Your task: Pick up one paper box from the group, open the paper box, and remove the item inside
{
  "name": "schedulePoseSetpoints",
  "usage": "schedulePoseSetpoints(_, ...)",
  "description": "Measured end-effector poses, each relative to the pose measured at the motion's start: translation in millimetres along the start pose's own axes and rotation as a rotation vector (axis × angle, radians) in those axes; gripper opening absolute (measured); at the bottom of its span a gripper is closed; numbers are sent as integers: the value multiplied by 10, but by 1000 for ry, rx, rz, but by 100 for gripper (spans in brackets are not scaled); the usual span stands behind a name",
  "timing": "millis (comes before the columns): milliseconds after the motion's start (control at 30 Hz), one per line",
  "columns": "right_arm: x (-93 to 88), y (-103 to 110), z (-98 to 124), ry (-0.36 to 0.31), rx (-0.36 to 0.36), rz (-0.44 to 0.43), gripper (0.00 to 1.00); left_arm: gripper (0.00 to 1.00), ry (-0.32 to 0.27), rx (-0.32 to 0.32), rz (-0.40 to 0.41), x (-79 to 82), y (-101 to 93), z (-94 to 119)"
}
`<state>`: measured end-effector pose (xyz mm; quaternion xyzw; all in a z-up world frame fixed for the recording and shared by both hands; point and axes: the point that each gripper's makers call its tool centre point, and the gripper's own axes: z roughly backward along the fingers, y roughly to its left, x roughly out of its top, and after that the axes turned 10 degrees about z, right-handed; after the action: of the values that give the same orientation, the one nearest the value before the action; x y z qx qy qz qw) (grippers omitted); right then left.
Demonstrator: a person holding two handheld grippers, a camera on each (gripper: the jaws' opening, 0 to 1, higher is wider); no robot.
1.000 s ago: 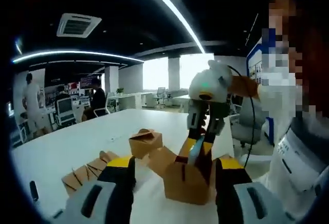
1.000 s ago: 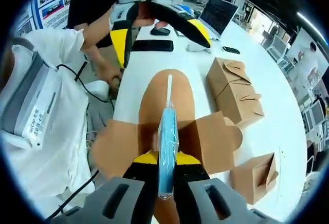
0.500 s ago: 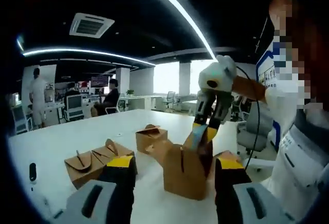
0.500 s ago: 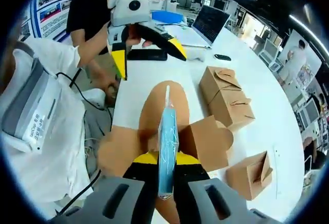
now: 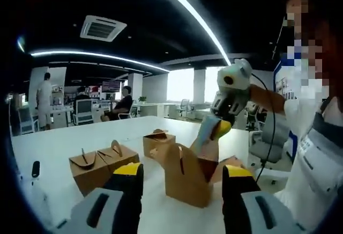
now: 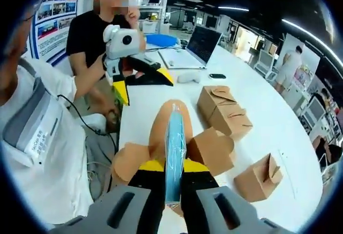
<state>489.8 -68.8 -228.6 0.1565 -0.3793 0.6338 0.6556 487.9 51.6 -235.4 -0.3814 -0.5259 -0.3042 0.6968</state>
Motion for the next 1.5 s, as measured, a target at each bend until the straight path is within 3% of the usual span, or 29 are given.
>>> schedulePoseSetpoints(267,3,-28,310,-79,-106,-84,9,60,-41,15,5,-23,-79,58)
schedulePoseSetpoints(400,-50,0,394,-79,-144,-101,9,60,-49,37,-8,-54,-86,71)
schedulePoseSetpoints(733,-56,216,757,-153,-214,-196,9,59,-81,55,-5,-134,-205,109)
schedulePoseSetpoints(900,-149,308,915,-182,-251,-216,9,58,-103,63,-4,-122,-267,174)
schedulePoseSetpoints(1100,-251,413,1074,-228,-268,-309,9,58,-125,55,-8,-81,-377,214)
schedulePoseSetpoints(1300,-416,608,1115,-294,-277,-508,9,57,-133,68,-17,-137,-407,194)
schedulePoseSetpoints(1400,-504,642,1117,-297,-321,-508,9,56,-143,103,-23,-158,-365,166)
schedulePoseSetpoints(1500,-544,737,1105,-337,-318,-572,9,56,-155,102,-15,-185,-395,165)
